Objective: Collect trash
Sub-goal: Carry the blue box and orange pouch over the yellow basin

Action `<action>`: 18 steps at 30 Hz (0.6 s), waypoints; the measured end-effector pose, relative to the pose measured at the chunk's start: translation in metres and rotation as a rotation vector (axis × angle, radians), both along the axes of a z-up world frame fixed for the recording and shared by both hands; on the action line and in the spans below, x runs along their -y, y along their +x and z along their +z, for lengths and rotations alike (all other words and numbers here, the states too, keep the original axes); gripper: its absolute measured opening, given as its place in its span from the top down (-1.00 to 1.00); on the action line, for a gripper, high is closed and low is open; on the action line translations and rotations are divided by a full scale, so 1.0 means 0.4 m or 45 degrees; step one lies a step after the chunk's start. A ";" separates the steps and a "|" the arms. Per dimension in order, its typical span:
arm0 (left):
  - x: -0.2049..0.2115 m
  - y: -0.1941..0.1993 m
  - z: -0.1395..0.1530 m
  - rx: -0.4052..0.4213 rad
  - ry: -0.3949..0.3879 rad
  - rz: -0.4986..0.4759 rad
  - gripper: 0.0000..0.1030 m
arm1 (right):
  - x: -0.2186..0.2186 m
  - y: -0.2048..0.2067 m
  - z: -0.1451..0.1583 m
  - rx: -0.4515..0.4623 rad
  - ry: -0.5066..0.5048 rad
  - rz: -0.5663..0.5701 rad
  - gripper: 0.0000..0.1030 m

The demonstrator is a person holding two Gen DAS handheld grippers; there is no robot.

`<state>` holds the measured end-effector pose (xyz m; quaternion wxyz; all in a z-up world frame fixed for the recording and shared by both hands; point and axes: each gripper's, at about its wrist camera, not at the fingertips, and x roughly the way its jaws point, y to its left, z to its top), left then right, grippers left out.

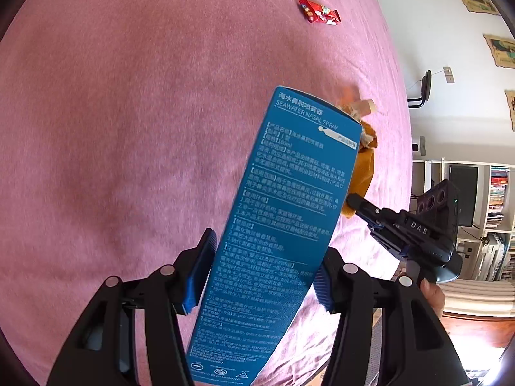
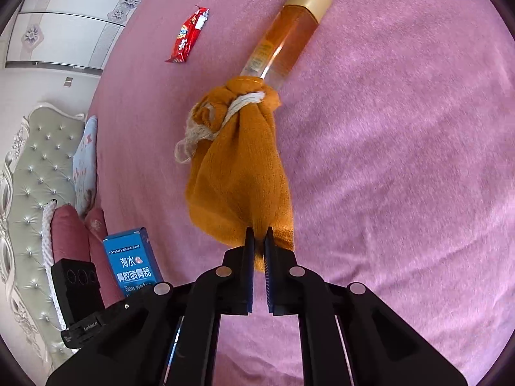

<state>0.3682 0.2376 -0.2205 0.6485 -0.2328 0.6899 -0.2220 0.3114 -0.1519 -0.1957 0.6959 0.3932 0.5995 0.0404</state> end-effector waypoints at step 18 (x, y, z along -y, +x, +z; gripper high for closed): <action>0.237 -0.445 0.042 -0.082 0.053 -0.307 -0.06 | 0.140 -0.648 0.072 -0.066 0.041 -0.375 0.89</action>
